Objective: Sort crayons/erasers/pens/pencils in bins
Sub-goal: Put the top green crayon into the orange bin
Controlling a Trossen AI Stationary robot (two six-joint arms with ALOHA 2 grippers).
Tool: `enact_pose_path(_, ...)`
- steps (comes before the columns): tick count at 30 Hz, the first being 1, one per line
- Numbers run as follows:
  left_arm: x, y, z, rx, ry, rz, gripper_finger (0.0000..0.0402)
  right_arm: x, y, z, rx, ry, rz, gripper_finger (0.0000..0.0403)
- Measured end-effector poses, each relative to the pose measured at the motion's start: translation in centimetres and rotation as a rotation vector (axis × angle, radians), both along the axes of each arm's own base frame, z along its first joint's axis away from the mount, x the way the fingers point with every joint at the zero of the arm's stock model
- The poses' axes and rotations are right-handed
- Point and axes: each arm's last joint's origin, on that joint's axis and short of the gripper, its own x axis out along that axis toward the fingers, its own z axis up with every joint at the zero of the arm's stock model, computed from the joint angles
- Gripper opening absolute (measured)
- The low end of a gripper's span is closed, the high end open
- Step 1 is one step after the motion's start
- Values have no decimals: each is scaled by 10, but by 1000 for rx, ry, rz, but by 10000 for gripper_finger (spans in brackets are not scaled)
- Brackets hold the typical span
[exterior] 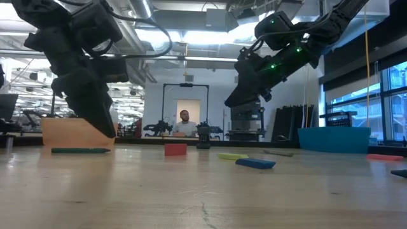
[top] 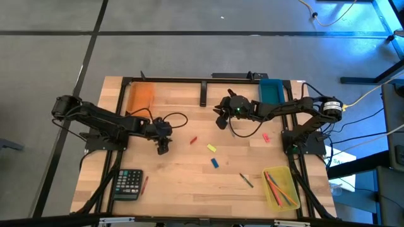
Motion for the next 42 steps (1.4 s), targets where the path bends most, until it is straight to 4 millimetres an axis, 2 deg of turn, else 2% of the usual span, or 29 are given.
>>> enact_pose_path(5, 2, 0, 1, -28, -30, 60, 139, 0, 0, 0, -1, 0, 1, 85)
enact_pose_path(14, 3, -4, 2, -34, -48, 41, 139, 1, -5, 4, -16, -49, -15, 85)
enact_pose_path(20, 2, -14, 2, -36, -52, 36, 139, 2, -5, 6, -20, -66, -13, 85)
enact_pose_path(30, -5, -20, -1, -24, -12, 144, 139, 4, -6, 11, -35, -122, -14, 85)
enact_pose_path(34, -10, -23, -3, 42, 3, 213, 139, 4, -6, 11, -38, -125, -13, 85)
enact_pose_path(42, -14, -21, -5, 62, 48, 214, 139, 5, -6, 13, -41, -146, -13, 85)
